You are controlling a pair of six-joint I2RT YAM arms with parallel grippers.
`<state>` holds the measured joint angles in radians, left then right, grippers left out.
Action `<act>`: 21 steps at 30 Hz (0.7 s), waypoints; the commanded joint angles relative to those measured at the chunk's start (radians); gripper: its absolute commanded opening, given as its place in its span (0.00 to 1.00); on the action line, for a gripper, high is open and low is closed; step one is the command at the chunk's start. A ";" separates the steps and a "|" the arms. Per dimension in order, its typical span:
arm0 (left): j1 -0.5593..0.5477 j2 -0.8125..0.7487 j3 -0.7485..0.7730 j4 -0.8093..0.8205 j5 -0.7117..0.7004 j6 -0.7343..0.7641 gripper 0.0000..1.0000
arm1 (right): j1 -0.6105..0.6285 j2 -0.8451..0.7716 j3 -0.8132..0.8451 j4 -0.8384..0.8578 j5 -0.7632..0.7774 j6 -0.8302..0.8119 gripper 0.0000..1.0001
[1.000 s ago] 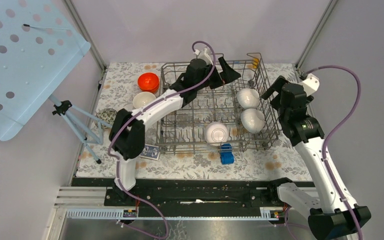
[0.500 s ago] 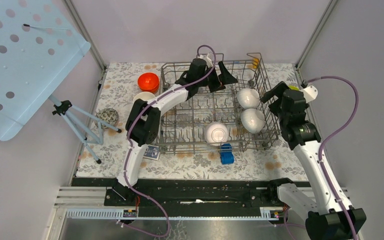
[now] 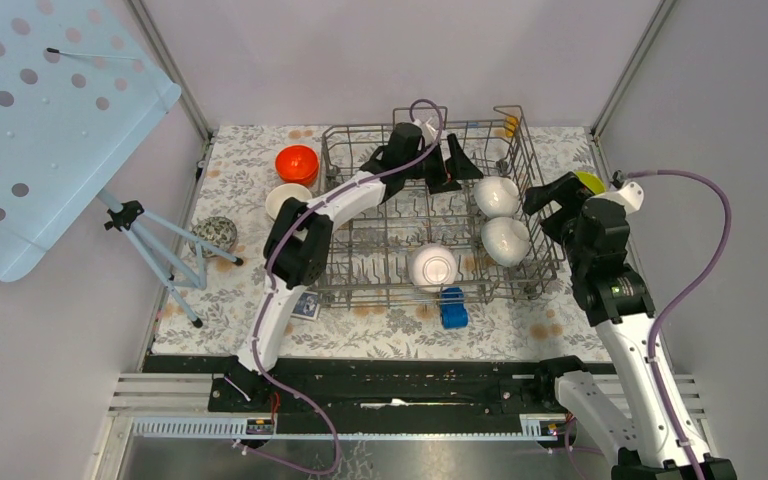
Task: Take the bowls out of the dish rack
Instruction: Pick up the bowl from the dish rack.
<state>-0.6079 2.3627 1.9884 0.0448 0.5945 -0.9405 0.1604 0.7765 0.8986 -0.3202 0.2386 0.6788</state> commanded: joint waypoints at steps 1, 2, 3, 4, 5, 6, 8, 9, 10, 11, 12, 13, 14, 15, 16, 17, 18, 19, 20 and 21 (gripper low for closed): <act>-0.014 0.037 0.072 0.004 0.044 -0.001 0.94 | -0.005 -0.022 0.016 0.008 -0.041 -0.010 1.00; -0.016 0.044 0.080 0.003 0.048 -0.001 0.94 | -0.005 -0.024 0.016 0.007 -0.046 -0.011 1.00; -0.019 0.050 0.088 0.002 0.053 -0.004 0.94 | -0.006 -0.028 0.016 0.007 -0.050 -0.012 1.00; -0.019 0.058 0.093 0.000 0.056 -0.005 0.93 | -0.006 -0.030 0.015 0.007 -0.056 -0.011 1.00; -0.020 0.065 0.098 -0.003 0.062 -0.006 0.93 | -0.006 -0.034 0.014 0.007 -0.063 -0.011 1.00; -0.021 0.071 0.103 -0.003 0.067 -0.008 0.93 | -0.005 -0.039 0.013 0.008 -0.069 -0.012 1.00; -0.021 0.086 0.109 -0.004 0.073 -0.014 0.93 | -0.005 -0.048 0.014 0.009 -0.077 -0.011 1.00; -0.021 0.091 0.109 0.003 0.078 -0.020 0.92 | -0.004 -0.052 0.014 0.010 -0.079 -0.011 1.00; -0.021 0.095 0.107 0.015 0.087 -0.030 0.92 | -0.005 -0.055 0.014 0.011 -0.084 -0.011 1.00; -0.022 0.098 0.099 0.035 0.098 -0.044 0.91 | -0.004 -0.056 0.013 0.010 -0.087 -0.011 1.00; -0.023 0.099 0.089 0.061 0.107 -0.060 0.91 | -0.004 -0.057 0.011 0.012 -0.091 -0.011 1.00; -0.024 0.101 0.083 0.083 0.114 -0.072 0.90 | -0.005 -0.058 0.008 0.016 -0.096 -0.009 1.00; -0.025 0.104 0.085 0.095 0.120 -0.080 0.90 | -0.004 -0.061 0.002 0.021 -0.101 -0.009 1.00; -0.027 0.109 0.088 0.100 0.125 -0.085 0.89 | -0.004 -0.064 -0.003 0.025 -0.102 -0.007 1.00; -0.028 0.114 0.093 0.101 0.130 -0.088 0.89 | -0.004 -0.064 -0.005 0.025 -0.103 -0.007 1.00; -0.028 0.118 0.097 0.103 0.134 -0.093 0.89 | -0.004 -0.064 -0.005 0.025 -0.105 -0.007 1.00; -0.028 0.121 0.100 0.105 0.138 -0.096 0.89 | -0.004 -0.065 -0.006 0.025 -0.105 -0.008 1.00; -0.028 0.119 0.102 0.103 0.140 -0.095 0.88 | -0.004 -0.067 -0.006 0.025 -0.104 -0.009 1.00; -0.027 0.114 0.101 0.099 0.136 -0.089 0.88 | -0.004 -0.069 -0.004 0.026 -0.104 -0.010 1.00; -0.027 0.106 0.104 0.077 0.128 -0.076 0.88 | -0.004 -0.069 -0.003 0.024 -0.103 -0.013 1.00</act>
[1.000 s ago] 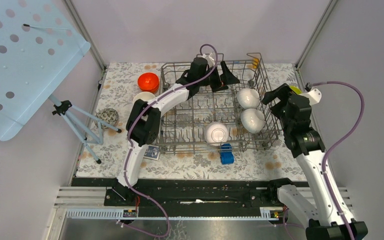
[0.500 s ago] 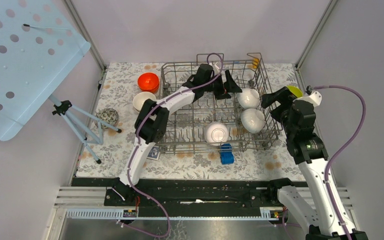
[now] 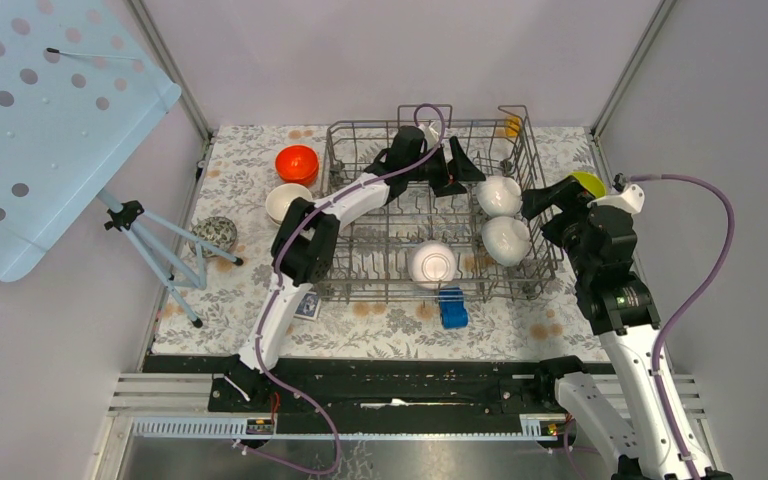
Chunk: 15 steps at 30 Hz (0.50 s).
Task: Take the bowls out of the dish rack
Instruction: Pick up the bowl from the dish rack.
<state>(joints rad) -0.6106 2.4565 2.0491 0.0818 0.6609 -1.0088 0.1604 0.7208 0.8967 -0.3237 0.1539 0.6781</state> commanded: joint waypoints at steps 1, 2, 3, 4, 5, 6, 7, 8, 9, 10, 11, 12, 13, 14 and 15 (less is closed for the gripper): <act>-0.023 -0.001 0.045 0.016 0.047 0.018 0.88 | -0.004 -0.013 0.001 0.025 -0.017 -0.014 1.00; -0.024 -0.017 0.047 -0.015 0.027 0.049 0.89 | -0.004 -0.013 0.003 0.023 -0.014 -0.018 1.00; -0.024 -0.034 0.049 -0.043 0.006 0.080 0.89 | -0.004 -0.015 0.005 0.021 -0.010 -0.022 1.00; -0.023 -0.052 0.048 -0.069 -0.021 0.109 0.90 | -0.003 -0.016 0.005 0.018 -0.006 -0.024 1.00; -0.022 -0.074 0.048 -0.091 -0.035 0.140 0.91 | -0.002 -0.017 0.005 0.016 -0.003 -0.025 1.00; -0.020 -0.089 0.047 -0.119 -0.049 0.159 0.91 | -0.003 -0.017 0.005 0.015 -0.002 -0.027 1.00; -0.018 -0.105 0.045 -0.138 -0.063 0.177 0.92 | -0.001 -0.018 0.005 0.014 -0.001 -0.028 1.00; -0.018 -0.119 0.039 -0.148 -0.072 0.189 0.93 | -0.001 -0.017 0.005 0.014 -0.002 -0.027 1.00; -0.017 -0.132 0.035 -0.160 -0.083 0.203 0.93 | -0.001 -0.018 0.005 0.014 -0.003 -0.027 1.00; -0.017 -0.144 0.031 -0.170 -0.093 0.213 0.93 | 0.000 -0.019 0.007 0.014 -0.003 -0.027 1.00; -0.018 -0.156 0.024 -0.173 -0.100 0.222 0.94 | 0.001 -0.019 0.007 0.014 -0.003 -0.027 1.00; -0.018 -0.169 0.015 -0.173 -0.107 0.232 0.94 | 0.001 -0.020 0.007 0.014 -0.003 -0.027 1.00; -0.018 -0.181 0.006 -0.174 -0.114 0.241 0.94 | 0.002 -0.019 0.007 0.014 -0.002 -0.029 1.00; -0.019 -0.191 -0.001 -0.171 -0.118 0.253 0.94 | 0.003 -0.020 0.007 0.013 -0.002 -0.028 1.00; -0.021 -0.202 -0.008 -0.161 -0.121 0.267 0.95 | 0.003 -0.020 0.005 0.014 -0.001 -0.030 1.00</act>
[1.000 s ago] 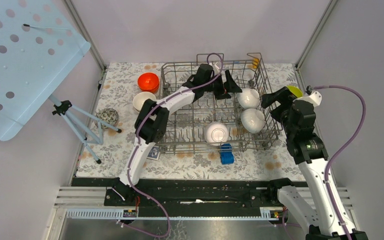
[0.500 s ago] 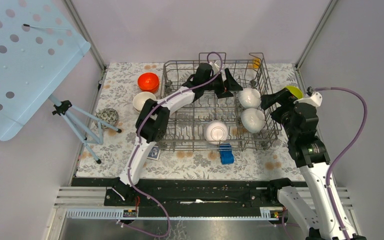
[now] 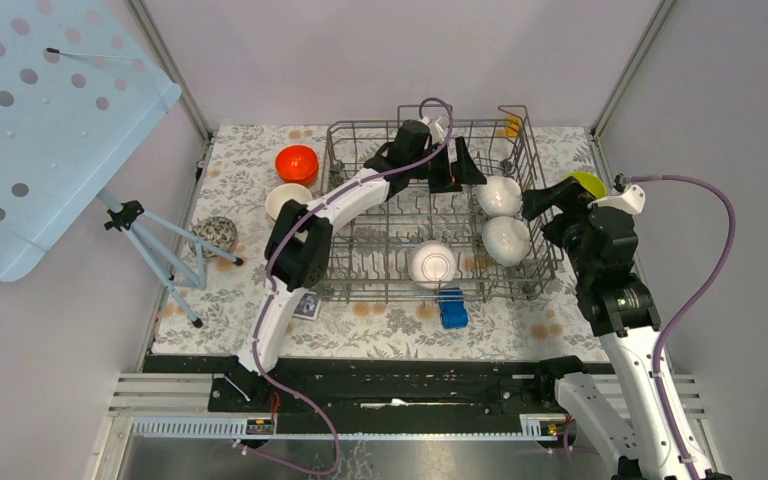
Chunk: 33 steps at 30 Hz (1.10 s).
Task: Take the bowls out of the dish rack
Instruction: Pick up the bowl from the dish rack.
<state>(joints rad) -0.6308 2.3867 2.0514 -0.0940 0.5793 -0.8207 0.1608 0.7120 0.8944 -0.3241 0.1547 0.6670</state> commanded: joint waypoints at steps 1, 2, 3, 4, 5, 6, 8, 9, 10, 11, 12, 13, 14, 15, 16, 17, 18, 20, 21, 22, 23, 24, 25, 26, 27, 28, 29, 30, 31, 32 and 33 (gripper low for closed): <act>-0.003 -0.142 -0.022 0.024 -0.045 0.093 0.95 | 0.005 -0.012 0.005 0.016 -0.002 -0.020 1.00; -0.004 -0.151 -0.030 0.036 -0.050 0.110 0.95 | 0.006 -0.013 0.004 0.016 -0.002 -0.020 1.00; -0.006 -0.156 -0.035 0.048 -0.051 0.123 0.95 | 0.006 -0.013 0.004 0.016 -0.003 -0.021 1.00; -0.006 -0.157 -0.037 0.060 -0.046 0.137 0.96 | 0.008 -0.014 0.003 0.015 -0.003 -0.021 1.00; -0.007 -0.154 -0.034 0.072 -0.034 0.148 0.96 | 0.009 -0.014 0.002 0.017 -0.002 -0.023 1.00; -0.007 -0.148 -0.027 0.078 -0.024 0.156 0.96 | 0.010 -0.016 0.000 0.019 -0.001 -0.026 1.00; -0.009 -0.119 0.000 0.074 0.003 0.175 0.96 | 0.012 -0.017 -0.001 0.019 -0.001 -0.029 1.00; -0.010 -0.104 0.023 0.057 0.015 0.186 0.96 | 0.013 -0.018 -0.002 0.020 -0.001 -0.030 1.00; -0.011 -0.087 0.050 0.040 0.031 0.199 0.96 | 0.014 -0.018 -0.003 0.021 -0.001 -0.032 1.00; -0.013 -0.073 0.067 0.030 0.044 0.200 0.96 | 0.015 -0.021 -0.004 0.023 -0.001 -0.033 1.00; -0.016 -0.061 0.077 0.027 0.057 0.199 0.96 | 0.016 -0.021 -0.006 0.026 0.000 -0.034 1.00; -0.018 -0.054 0.084 0.023 0.066 0.196 0.96 | 0.017 -0.022 -0.007 0.026 0.001 -0.035 1.00; -0.024 -0.047 0.089 0.017 0.068 0.191 0.95 | 0.018 -0.022 -0.008 0.026 0.002 -0.036 1.00; -0.028 -0.046 0.088 0.016 0.065 0.184 0.95 | 0.019 -0.024 -0.010 0.028 0.002 -0.036 1.00; -0.033 -0.046 0.086 0.016 0.059 0.178 0.95 | 0.020 -0.025 -0.011 0.029 0.003 -0.036 1.00; -0.039 -0.046 0.082 0.016 0.055 0.170 0.95 | 0.021 -0.027 -0.015 0.032 0.002 -0.037 1.00; -0.043 -0.050 0.078 0.016 0.048 0.156 0.95 | 0.022 -0.030 -0.017 0.032 0.003 -0.036 1.00; -0.052 -0.067 0.051 0.022 0.024 0.126 0.95 | 0.022 -0.036 -0.022 0.033 0.005 -0.037 1.00; -0.056 -0.084 0.018 0.045 0.005 0.109 0.95 | 0.022 -0.039 -0.023 0.033 0.007 -0.036 1.00; -0.063 -0.109 -0.027 0.069 -0.017 0.089 0.95 | 0.023 -0.044 -0.024 0.032 0.010 -0.037 1.00; -0.070 -0.137 -0.073 0.115 -0.045 0.073 0.95 | 0.025 -0.048 -0.025 0.030 0.012 -0.040 1.00; -0.077 -0.160 -0.117 0.139 -0.074 0.061 0.96 | 0.027 -0.051 -0.024 0.028 0.017 -0.042 1.00; -0.084 -0.181 -0.151 0.158 -0.104 0.048 0.96 | 0.030 -0.055 -0.023 0.027 0.021 -0.045 1.00; -0.089 -0.195 -0.180 0.178 -0.133 0.028 0.96 | 0.033 -0.058 -0.023 0.026 0.026 -0.047 1.00; -0.095 -0.208 -0.209 0.201 -0.154 -0.003 0.96 | 0.036 -0.060 -0.023 0.025 0.030 -0.048 1.00; -0.099 -0.222 -0.253 0.240 -0.175 -0.037 0.96 | 0.039 -0.061 -0.024 0.025 0.033 -0.050 1.00; -0.104 -0.234 -0.291 0.286 -0.194 -0.073 0.96 | 0.042 -0.064 -0.026 0.026 0.035 -0.049 1.00; -0.109 -0.244 -0.327 0.342 -0.222 -0.114 0.96 | 0.044 -0.067 -0.029 0.028 0.038 -0.050 1.00; -0.114 -0.251 -0.353 0.383 -0.250 -0.131 0.96 | 0.046 -0.070 -0.032 0.028 0.039 -0.052 1.00; -0.120 -0.255 -0.367 0.403 -0.278 -0.141 0.96 | 0.048 -0.072 -0.033 0.028 0.041 -0.052 1.00; -0.124 -0.257 -0.375 0.420 -0.300 -0.149 0.96 | 0.050 -0.075 -0.035 0.028 0.042 -0.052 1.00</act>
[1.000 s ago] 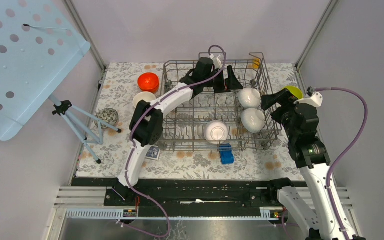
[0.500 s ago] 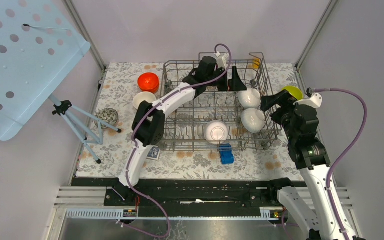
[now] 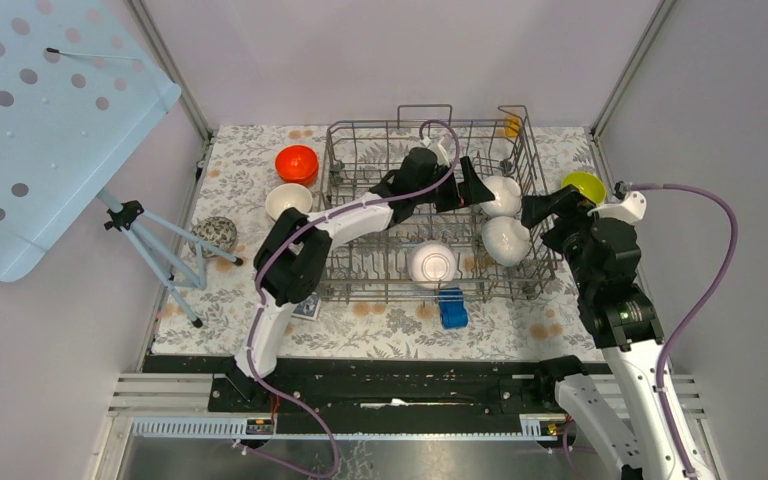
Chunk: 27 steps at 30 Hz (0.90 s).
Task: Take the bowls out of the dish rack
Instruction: Pick up the bowl from the dish rack.
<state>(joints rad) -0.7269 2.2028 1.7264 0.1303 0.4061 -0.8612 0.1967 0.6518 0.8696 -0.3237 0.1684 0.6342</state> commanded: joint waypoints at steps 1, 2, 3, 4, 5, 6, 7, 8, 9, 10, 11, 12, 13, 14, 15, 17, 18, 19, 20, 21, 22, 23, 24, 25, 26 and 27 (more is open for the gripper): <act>-0.034 -0.074 -0.056 0.216 -0.140 -0.117 0.96 | 0.016 -0.018 -0.011 0.026 0.031 -0.021 1.00; -0.040 -0.075 -0.060 0.235 -0.153 -0.130 0.96 | 0.016 -0.023 -0.014 0.026 0.034 -0.023 1.00; -0.046 -0.073 -0.062 0.246 -0.164 -0.139 0.96 | 0.018 -0.025 -0.017 0.027 0.037 -0.024 1.00; -0.051 -0.069 -0.054 0.246 -0.175 -0.147 0.96 | 0.021 -0.026 -0.019 0.028 0.040 -0.025 1.00; -0.057 -0.059 -0.047 0.242 -0.184 -0.158 0.96 | 0.022 -0.028 -0.021 0.028 0.041 -0.025 1.00; -0.061 -0.050 -0.040 0.242 -0.186 -0.170 0.96 | 0.024 -0.028 -0.024 0.032 0.041 -0.026 1.00; -0.064 -0.038 -0.028 0.235 -0.187 -0.180 0.96 | 0.026 -0.030 -0.024 0.032 0.041 -0.027 1.00; -0.066 -0.026 -0.014 0.222 -0.193 -0.185 0.96 | 0.028 -0.030 -0.024 0.033 0.042 -0.028 1.00; -0.067 -0.016 -0.003 0.211 -0.200 -0.188 0.96 | 0.030 -0.032 -0.024 0.034 0.044 -0.028 1.00; -0.068 -0.007 0.005 0.201 -0.209 -0.191 0.96 | 0.034 -0.032 -0.025 0.034 0.046 -0.029 1.00; -0.068 0.001 0.011 0.191 -0.216 -0.193 0.96 | 0.037 -0.034 -0.026 0.034 0.047 -0.031 1.00; -0.068 0.006 0.018 0.179 -0.224 -0.195 0.96 | 0.040 -0.036 -0.025 0.034 0.051 -0.034 1.00; -0.068 0.010 0.022 0.163 -0.235 -0.199 0.96 | 0.043 -0.037 -0.024 0.033 0.055 -0.037 1.00; -0.069 0.012 0.022 0.151 -0.247 -0.202 0.96 | 0.046 -0.040 -0.023 0.032 0.059 -0.040 1.00; -0.070 0.009 0.019 0.146 -0.263 -0.207 0.96 | 0.050 -0.041 -0.023 0.032 0.063 -0.042 1.00; -0.077 0.006 0.018 0.125 -0.300 -0.207 0.97 | 0.054 -0.043 -0.023 0.036 0.068 -0.043 1.00; -0.082 0.004 0.018 0.116 -0.321 -0.206 0.97 | 0.056 -0.045 -0.025 0.037 0.068 -0.043 1.00; -0.089 0.005 0.023 0.103 -0.340 -0.203 0.97 | 0.058 -0.046 -0.027 0.038 0.069 -0.042 1.00; -0.096 0.008 0.034 0.079 -0.362 -0.198 0.97 | 0.059 -0.046 -0.029 0.038 0.069 -0.043 1.00; -0.101 0.011 0.044 0.056 -0.384 -0.193 0.98 | 0.060 -0.047 -0.029 0.038 0.071 -0.043 1.00; -0.107 0.015 0.052 0.041 -0.398 -0.190 0.98 | 0.061 -0.048 -0.030 0.038 0.072 -0.044 1.00; -0.112 0.020 0.054 0.033 -0.403 -0.191 0.99 | 0.062 -0.050 -0.030 0.038 0.075 -0.046 1.00; -0.116 0.023 0.055 0.032 -0.403 -0.192 0.99 | 0.065 -0.053 -0.030 0.038 0.078 -0.049 1.00; -0.119 0.030 0.055 0.032 -0.403 -0.195 0.99 | 0.066 -0.054 -0.030 0.038 0.080 -0.050 1.00; -0.121 0.036 0.056 0.033 -0.403 -0.198 0.99 | 0.068 -0.056 -0.030 0.037 0.083 -0.052 1.00; -0.123 0.043 0.058 0.037 -0.403 -0.200 0.99 | 0.071 -0.057 -0.030 0.037 0.087 -0.054 1.00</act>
<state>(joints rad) -0.8314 2.2169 1.7412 0.1654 0.0490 -1.0561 0.2512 0.6075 0.8383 -0.3233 0.2218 0.6029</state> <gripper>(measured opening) 0.986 0.994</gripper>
